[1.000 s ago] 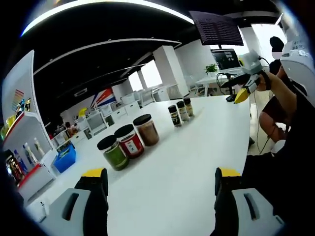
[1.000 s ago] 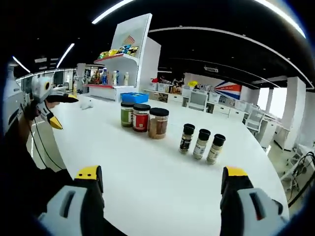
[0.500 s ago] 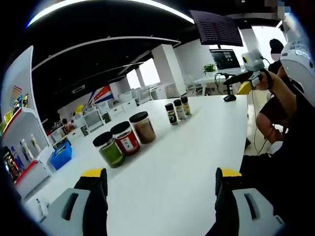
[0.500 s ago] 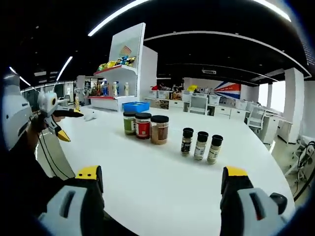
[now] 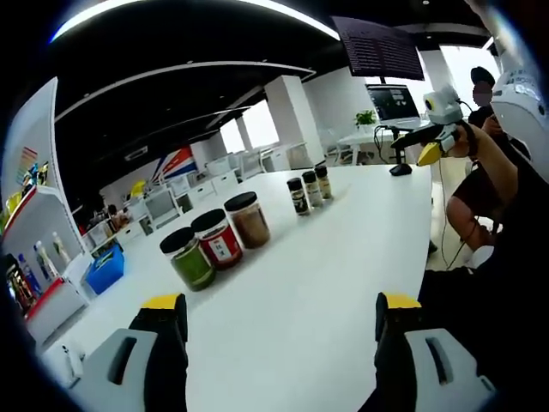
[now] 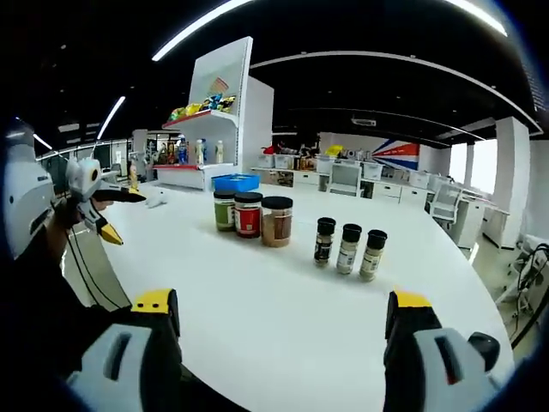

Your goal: Pick up the mixed condiments and ingredients on the table and sort them into separate groups

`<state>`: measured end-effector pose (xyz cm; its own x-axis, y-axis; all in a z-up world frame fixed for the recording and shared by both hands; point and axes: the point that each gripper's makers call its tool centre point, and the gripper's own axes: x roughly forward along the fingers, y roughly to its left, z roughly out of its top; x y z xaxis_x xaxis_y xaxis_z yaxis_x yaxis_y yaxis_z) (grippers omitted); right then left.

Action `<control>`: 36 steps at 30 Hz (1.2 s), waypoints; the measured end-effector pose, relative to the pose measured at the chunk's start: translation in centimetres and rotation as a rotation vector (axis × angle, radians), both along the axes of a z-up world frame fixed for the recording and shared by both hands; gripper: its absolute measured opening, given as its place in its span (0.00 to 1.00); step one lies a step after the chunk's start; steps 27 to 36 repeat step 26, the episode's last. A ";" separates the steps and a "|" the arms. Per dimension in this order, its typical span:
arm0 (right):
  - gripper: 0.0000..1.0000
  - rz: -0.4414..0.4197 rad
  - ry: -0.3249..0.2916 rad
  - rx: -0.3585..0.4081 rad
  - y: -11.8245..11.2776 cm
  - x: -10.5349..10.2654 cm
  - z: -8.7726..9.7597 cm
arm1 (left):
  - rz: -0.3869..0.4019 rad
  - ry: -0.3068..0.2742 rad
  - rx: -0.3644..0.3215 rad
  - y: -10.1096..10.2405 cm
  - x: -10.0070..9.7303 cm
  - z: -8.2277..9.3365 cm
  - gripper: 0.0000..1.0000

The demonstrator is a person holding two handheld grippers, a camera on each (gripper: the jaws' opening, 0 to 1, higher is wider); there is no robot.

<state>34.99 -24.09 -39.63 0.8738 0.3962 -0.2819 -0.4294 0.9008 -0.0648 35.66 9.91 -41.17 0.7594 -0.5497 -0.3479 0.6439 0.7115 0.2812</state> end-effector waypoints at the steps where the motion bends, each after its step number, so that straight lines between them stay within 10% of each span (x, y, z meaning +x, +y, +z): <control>1: 0.97 -0.001 0.001 0.000 0.0 0.0 0.0 | -0.001 -0.001 0.001 0.0 0.0 0.0 0.90; 36: 0.97 0.005 0.016 -0.010 0.2 -0.4 -1.0 | -0.027 0.001 -0.007 -0.8 -0.5 -0.1 0.89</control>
